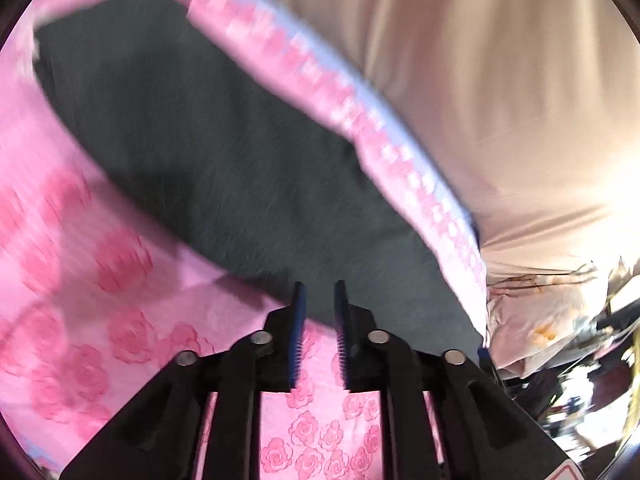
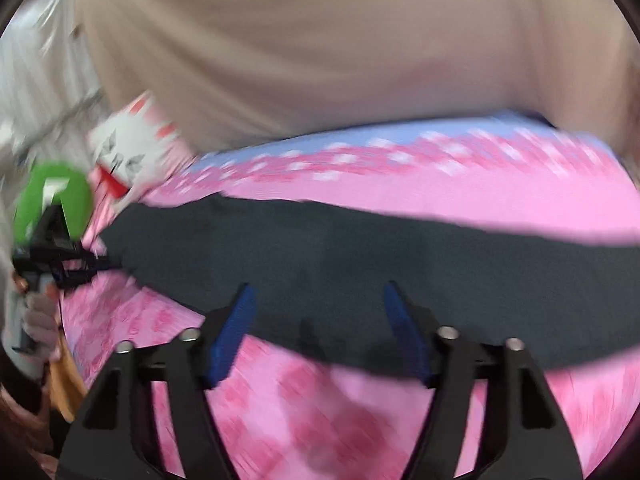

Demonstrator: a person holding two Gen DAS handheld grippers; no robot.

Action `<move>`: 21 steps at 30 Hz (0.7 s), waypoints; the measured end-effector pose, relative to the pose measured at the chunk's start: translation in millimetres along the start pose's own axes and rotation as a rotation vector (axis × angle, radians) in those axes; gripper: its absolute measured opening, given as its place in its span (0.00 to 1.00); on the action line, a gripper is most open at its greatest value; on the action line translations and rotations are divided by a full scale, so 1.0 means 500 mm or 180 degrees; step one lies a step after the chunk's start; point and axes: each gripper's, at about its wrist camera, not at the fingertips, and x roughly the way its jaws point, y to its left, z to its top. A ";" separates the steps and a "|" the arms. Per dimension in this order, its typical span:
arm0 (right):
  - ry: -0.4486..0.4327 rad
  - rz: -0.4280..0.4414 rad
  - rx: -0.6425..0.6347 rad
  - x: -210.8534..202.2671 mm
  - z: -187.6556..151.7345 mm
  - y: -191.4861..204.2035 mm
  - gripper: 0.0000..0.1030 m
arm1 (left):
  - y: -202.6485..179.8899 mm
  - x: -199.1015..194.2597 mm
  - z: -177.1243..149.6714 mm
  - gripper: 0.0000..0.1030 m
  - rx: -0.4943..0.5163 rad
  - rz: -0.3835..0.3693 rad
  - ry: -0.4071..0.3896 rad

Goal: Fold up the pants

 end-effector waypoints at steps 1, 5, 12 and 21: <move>0.0031 0.0073 -0.0093 0.027 0.022 0.029 0.58 | -0.007 -0.014 0.011 0.29 0.0036 0.0032 -0.0098; 0.0281 0.0320 -0.0452 0.196 0.114 0.170 0.58 | 0.014 -0.030 0.085 0.33 0.0036 0.0405 -0.0445; 0.0786 -0.0016 -0.0916 0.482 0.174 0.267 0.47 | 0.136 0.002 0.173 0.33 -0.0048 0.1198 -0.0523; 0.0806 -0.0149 -0.0975 0.541 0.200 0.270 0.04 | 0.187 0.020 0.226 0.33 0.0015 0.1371 -0.0621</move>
